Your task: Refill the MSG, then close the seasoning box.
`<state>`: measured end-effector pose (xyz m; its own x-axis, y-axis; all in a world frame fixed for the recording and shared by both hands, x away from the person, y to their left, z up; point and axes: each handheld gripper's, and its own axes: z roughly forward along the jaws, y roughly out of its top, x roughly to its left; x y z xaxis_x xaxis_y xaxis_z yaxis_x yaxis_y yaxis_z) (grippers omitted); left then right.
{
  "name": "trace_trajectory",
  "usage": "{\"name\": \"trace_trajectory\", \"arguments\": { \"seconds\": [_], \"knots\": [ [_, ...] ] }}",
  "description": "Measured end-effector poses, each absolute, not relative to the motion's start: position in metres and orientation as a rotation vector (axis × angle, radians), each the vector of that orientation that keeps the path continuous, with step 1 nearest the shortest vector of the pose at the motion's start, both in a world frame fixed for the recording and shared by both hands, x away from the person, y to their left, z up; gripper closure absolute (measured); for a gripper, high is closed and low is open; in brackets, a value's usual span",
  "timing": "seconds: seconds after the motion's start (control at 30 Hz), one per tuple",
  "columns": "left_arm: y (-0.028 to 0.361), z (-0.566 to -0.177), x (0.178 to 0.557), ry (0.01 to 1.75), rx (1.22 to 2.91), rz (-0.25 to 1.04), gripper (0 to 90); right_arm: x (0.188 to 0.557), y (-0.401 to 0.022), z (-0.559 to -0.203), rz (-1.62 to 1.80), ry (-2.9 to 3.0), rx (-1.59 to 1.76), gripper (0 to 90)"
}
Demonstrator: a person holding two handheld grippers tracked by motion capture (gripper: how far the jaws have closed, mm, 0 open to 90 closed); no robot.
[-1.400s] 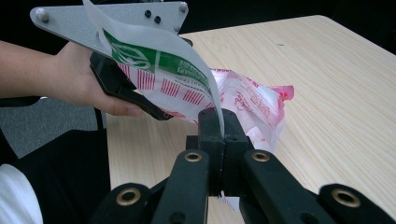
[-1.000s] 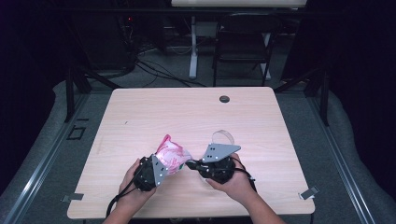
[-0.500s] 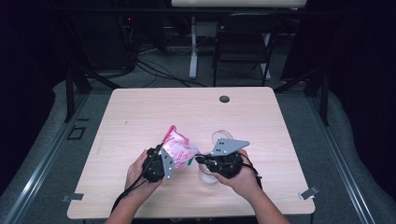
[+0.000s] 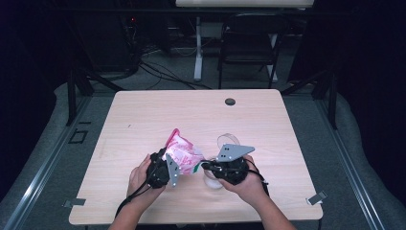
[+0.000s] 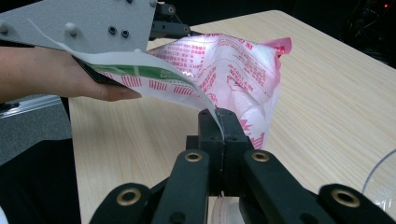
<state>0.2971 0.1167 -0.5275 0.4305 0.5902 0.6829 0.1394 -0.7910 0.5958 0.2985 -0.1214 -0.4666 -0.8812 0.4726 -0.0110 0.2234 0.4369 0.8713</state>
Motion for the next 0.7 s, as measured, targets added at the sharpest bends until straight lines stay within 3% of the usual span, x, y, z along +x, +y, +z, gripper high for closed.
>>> {"name": "trace_trajectory", "arguments": {
  "seconds": [0.7],
  "knots": [
    [0.115,-0.5242,0.2934,0.576,2.249,1.4,59.8,0.2958,-0.1223,-0.4688,1.41,2.436,0.614,90.0]
  ]
}}
